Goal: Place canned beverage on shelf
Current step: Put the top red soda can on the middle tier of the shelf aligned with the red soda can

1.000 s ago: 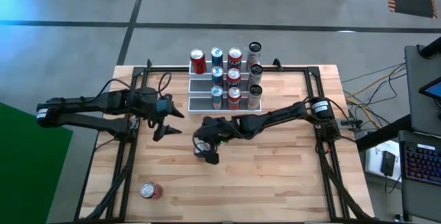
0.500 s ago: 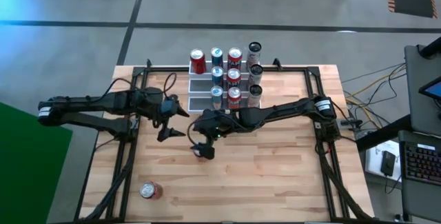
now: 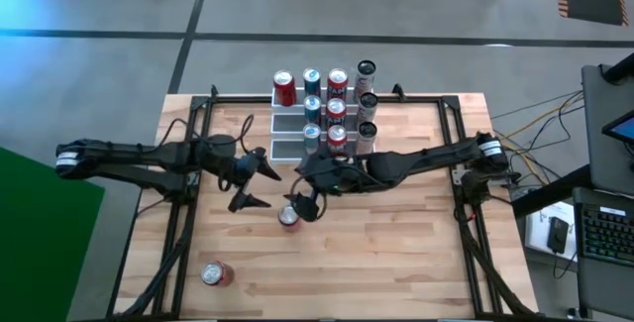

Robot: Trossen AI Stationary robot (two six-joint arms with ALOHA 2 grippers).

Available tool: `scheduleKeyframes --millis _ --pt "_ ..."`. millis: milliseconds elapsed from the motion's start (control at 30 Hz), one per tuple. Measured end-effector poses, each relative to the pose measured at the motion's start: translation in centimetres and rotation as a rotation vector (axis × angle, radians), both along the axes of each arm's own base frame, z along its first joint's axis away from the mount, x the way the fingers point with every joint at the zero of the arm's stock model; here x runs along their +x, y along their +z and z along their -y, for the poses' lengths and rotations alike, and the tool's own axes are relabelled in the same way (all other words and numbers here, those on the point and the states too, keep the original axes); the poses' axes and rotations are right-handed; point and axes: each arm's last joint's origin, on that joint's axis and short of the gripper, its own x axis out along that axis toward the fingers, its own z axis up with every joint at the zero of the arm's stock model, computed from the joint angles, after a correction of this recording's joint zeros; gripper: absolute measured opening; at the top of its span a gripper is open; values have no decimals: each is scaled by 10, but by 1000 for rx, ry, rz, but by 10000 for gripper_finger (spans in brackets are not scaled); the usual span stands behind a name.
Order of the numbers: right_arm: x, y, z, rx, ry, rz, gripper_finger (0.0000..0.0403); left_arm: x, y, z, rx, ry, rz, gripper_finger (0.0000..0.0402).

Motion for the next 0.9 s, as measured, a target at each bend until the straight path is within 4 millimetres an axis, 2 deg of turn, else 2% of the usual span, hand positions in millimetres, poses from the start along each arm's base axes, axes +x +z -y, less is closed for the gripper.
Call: scheduleKeyframes --millis 233,400,733,900 --pt "-16 16 -7 -10 -92 13 370 3 -30 4 9 -21 66 391" --pt "-19 18 -8 -8 -124 23 370 9 -53 8 6 -46 16 391" --pt "-20 19 -9 6 -148 31 370 32 -74 23 55 -186 -54 387" --pt "-21 20 -12 16 -149 30 370 46 -82 24 72 -202 -71 378"
